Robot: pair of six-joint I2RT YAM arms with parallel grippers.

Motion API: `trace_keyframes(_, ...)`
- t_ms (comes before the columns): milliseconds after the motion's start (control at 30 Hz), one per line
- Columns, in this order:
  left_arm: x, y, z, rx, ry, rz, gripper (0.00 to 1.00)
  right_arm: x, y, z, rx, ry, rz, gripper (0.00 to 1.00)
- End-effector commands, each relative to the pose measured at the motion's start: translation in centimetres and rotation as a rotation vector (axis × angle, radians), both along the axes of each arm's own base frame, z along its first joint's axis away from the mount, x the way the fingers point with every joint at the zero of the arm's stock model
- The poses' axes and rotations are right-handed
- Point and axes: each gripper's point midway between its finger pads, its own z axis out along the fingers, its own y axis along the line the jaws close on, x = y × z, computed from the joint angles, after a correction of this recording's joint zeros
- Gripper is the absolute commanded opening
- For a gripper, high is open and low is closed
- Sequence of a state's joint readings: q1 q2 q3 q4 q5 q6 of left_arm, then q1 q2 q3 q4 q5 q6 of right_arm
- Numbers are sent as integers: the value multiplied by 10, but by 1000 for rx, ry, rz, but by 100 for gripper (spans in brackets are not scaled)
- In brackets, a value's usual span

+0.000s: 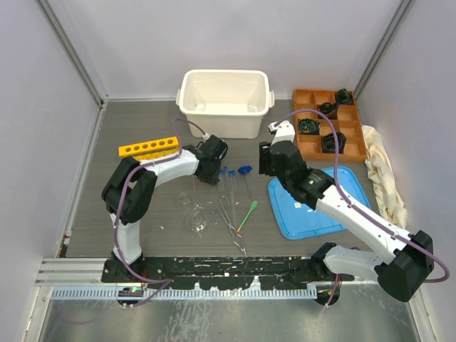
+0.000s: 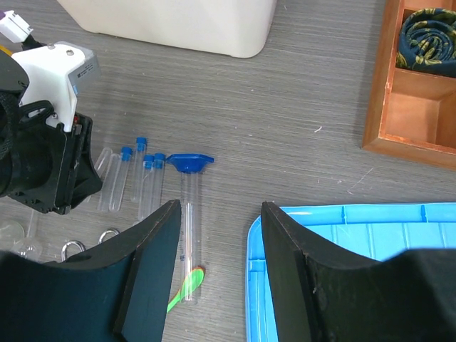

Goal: Organize the chemistry lab equipment
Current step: Pick up the test tube at the center of the board.

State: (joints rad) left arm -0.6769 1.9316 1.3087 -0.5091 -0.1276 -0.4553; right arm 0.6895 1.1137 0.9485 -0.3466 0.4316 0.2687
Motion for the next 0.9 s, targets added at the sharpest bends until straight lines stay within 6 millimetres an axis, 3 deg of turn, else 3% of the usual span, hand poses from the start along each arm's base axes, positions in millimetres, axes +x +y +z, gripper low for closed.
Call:
trace_keyframes(0, 0, -2, 13, -12, -18, -11, 15, 7, 5, 10, 46, -33, -6, 54)
trace_keyframes(133, -3, 5, 28, -8, -45, -19, 1, 7, 13, 11, 61, -22, 19, 54)
trace_keyframes(400, -16, 18, 88, -66, -175, -83, 0, 4, 43, 27, 152, 2, 138, 53)
trace_keyframes(700, -47, 34, 172, -243, -421, -165, 0, -21, 132, 56, 395, 110, 545, 49)
trace_keyframes(867, -66, 52, 195, -296, -536, -177, 0, -33, 180, 84, 563, 160, 768, 48)
